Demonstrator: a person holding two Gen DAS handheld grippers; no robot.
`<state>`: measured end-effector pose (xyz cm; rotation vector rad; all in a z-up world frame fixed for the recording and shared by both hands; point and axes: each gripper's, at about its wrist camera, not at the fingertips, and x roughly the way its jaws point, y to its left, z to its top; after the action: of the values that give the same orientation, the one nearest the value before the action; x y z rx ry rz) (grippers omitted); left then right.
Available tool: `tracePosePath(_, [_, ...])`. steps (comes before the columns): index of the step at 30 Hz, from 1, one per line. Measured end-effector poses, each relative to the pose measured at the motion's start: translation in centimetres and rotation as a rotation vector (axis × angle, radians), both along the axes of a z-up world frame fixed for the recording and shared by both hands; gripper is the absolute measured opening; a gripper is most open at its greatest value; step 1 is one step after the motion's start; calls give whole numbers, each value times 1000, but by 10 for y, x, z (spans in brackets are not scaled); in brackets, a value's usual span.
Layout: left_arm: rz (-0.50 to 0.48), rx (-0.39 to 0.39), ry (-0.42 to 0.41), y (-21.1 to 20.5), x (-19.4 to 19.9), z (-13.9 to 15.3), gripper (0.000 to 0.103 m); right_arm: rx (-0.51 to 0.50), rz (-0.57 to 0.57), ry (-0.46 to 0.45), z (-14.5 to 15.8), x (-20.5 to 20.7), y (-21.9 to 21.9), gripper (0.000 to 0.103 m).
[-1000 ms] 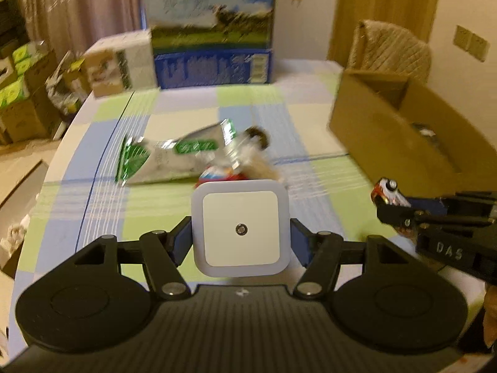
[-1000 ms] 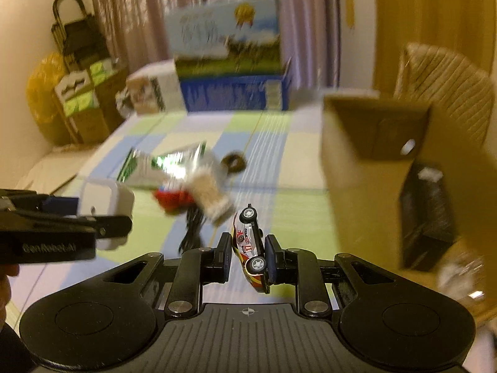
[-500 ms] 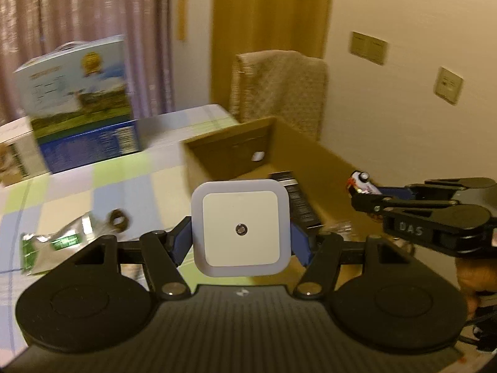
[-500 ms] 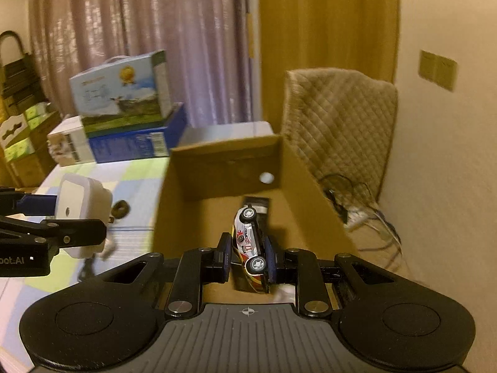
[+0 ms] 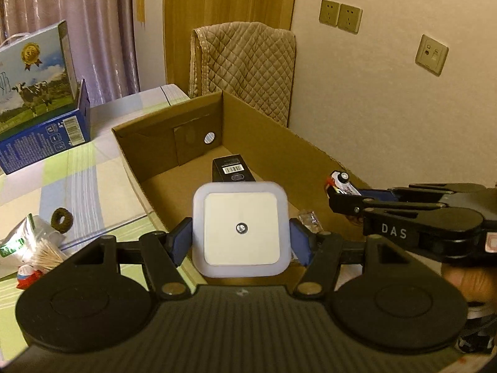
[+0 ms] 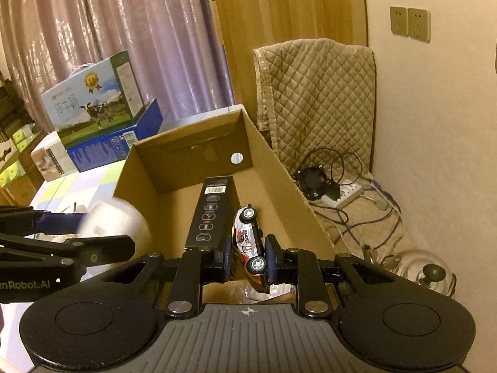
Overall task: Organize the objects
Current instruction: 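Carry the car and night light into the cardboard box and release both, then move both tools back toward the cotton swab bag on the table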
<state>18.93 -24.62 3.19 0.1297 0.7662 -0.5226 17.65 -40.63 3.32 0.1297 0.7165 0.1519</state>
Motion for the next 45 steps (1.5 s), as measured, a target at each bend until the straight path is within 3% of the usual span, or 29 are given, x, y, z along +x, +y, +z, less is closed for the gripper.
tracePosePath(2, [6,5,-7,0,2,-1,68,2,2,3,-1,1,0,19])
tracePosePath(16, [117,-24,-34,48,-2,15,69,42,59,10,-2,7,14,20])
tracePosePath(17, [125,-25,-34,52,-3,16,69,46,72,3,-1,6,16,22])
tracePosePath(21, [151,-29,-36,64,-6,17,69,48,86,-31,2,2,21,48])
tracePosePath(33, [259,-30,-16,120,-23,13,71,58,66,-49,25,-10,30,48])
tracePosePath(45, [421,-3,-4,211,-59,8,75,77,179,-110,54,-34,92,48])
